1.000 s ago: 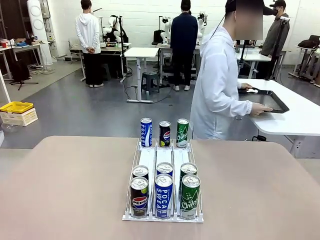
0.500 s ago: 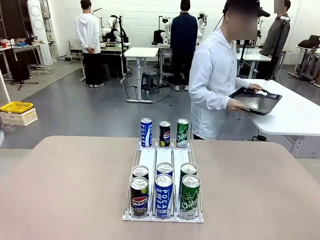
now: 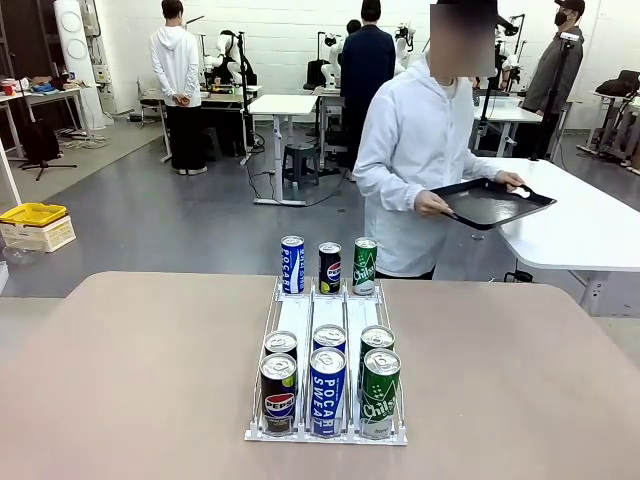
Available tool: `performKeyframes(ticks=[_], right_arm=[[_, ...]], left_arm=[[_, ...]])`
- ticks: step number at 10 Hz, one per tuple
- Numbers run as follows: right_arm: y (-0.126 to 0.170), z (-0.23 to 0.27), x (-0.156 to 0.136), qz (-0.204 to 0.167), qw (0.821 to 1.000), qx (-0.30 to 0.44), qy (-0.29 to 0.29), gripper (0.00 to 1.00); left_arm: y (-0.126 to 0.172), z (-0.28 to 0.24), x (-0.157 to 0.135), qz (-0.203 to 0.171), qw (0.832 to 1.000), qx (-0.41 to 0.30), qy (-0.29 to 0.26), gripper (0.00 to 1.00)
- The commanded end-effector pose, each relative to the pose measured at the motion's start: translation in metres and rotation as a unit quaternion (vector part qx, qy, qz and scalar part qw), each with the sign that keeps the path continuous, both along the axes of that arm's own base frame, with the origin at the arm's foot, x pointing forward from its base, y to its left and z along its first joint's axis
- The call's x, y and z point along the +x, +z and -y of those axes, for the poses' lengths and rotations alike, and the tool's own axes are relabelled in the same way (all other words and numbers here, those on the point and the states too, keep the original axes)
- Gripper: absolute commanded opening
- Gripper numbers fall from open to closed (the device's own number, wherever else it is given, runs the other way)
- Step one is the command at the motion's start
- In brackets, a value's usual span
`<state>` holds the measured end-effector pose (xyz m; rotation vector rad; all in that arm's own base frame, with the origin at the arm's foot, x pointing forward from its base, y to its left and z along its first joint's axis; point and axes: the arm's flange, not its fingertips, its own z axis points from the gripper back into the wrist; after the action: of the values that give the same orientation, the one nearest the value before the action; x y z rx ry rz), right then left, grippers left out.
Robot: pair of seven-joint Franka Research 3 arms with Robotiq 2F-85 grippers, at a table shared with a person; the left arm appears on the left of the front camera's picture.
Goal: Retrieve and hand over the desired beverage to the person.
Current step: Pick up a can of the same type that the person held from the Automatic Can Dispenser.
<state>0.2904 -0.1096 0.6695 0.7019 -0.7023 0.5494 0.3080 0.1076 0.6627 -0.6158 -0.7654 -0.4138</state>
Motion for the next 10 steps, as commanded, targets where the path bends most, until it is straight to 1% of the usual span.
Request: performKeyframes(ticks=[1,10], right_arm=[[0.0000,-0.0007,0.0020,0.008,1.000,0.008,0.010,1.00],[0.0000,-0.0007,0.0020,0.008,1.000,0.008,0.010,1.00]], left_arm=[[0.0010,-0.0012,0.0001,0.007,1.000,0.002,-0.010,1.00],[0.0010,-0.0012,0.0001,0.007,1.000,0.002,-0.010,1.00]])
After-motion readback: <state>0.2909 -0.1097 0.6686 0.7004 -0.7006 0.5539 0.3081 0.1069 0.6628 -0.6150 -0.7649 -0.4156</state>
